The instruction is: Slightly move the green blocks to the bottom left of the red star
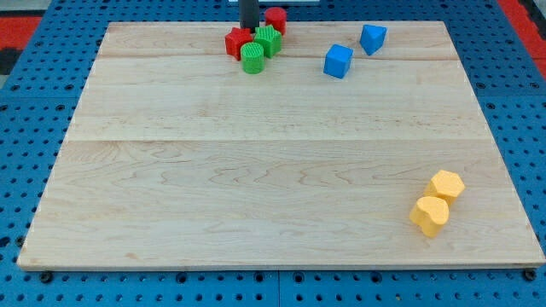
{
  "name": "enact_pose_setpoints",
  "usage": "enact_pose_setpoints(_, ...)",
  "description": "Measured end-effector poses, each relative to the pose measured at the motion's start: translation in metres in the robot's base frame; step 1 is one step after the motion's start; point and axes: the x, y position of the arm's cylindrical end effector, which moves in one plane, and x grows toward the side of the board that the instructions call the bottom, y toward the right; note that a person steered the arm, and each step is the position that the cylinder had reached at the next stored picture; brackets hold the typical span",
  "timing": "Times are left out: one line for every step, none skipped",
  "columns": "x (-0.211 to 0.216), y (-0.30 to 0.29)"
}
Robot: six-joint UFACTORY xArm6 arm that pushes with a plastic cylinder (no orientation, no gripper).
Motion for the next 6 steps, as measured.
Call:
enact_pose_setpoints(-0.005, -0.017)
enact_pose_setpoints(-0.006, -0.008)
enact_pose_setpoints(-0.005, 0.021)
enact_pose_setpoints(-0.002, 0.047)
enact_pose_setpoints(0.027, 0.041)
enact_pose_setpoints(0.079, 0.034)
